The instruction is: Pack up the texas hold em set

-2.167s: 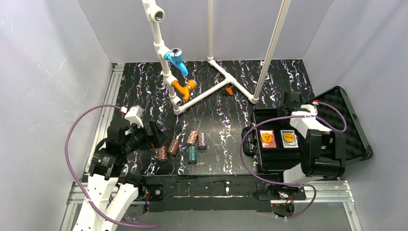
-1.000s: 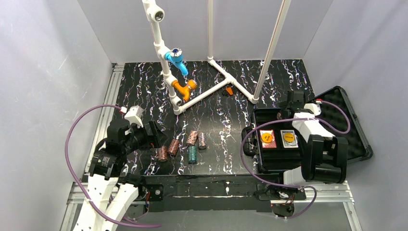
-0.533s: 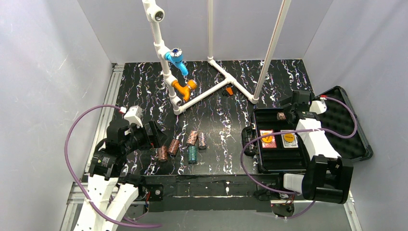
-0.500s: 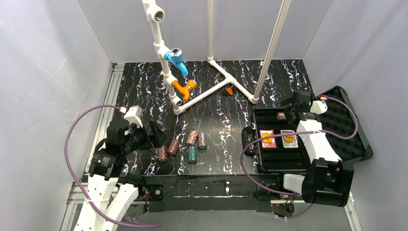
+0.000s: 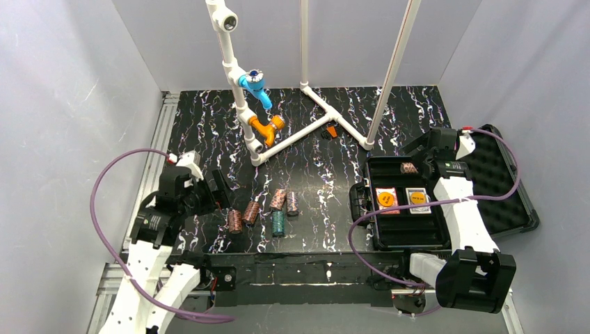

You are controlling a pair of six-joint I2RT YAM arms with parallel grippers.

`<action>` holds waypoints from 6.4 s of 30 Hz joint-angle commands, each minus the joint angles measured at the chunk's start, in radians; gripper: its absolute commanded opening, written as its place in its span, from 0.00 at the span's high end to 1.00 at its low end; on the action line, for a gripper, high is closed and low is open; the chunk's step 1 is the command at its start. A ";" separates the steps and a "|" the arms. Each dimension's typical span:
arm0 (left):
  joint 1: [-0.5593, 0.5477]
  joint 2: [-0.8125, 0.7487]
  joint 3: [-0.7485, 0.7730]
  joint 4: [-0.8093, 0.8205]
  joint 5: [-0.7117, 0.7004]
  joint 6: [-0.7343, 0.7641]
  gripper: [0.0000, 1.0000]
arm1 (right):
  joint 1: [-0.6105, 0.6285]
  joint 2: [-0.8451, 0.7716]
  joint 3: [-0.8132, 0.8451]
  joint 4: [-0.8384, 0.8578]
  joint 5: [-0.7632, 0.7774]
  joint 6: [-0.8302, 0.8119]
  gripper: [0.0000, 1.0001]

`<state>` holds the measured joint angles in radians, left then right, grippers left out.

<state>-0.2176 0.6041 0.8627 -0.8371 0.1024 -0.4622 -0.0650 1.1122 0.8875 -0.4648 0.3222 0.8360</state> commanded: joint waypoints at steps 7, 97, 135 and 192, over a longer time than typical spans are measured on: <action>0.005 0.152 0.059 -0.040 -0.031 -0.005 0.02 | 0.007 -0.051 -0.010 -0.022 -0.202 -0.121 0.02; -0.353 1.100 0.253 -0.014 -0.131 0.230 0.58 | 0.096 -0.179 -0.096 0.012 -0.542 -0.251 0.02; -0.368 0.855 0.190 -0.022 -0.007 0.159 1.00 | 0.097 -0.200 -0.067 -0.028 -0.587 -0.245 0.02; -0.369 0.577 0.269 0.075 0.385 -0.083 1.00 | 0.941 -0.048 -0.371 0.972 -0.742 -0.402 0.02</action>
<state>-0.5846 1.2415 1.0801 -0.7944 0.4137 -0.5232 0.8528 1.0248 0.5274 0.3073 -0.4248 0.4160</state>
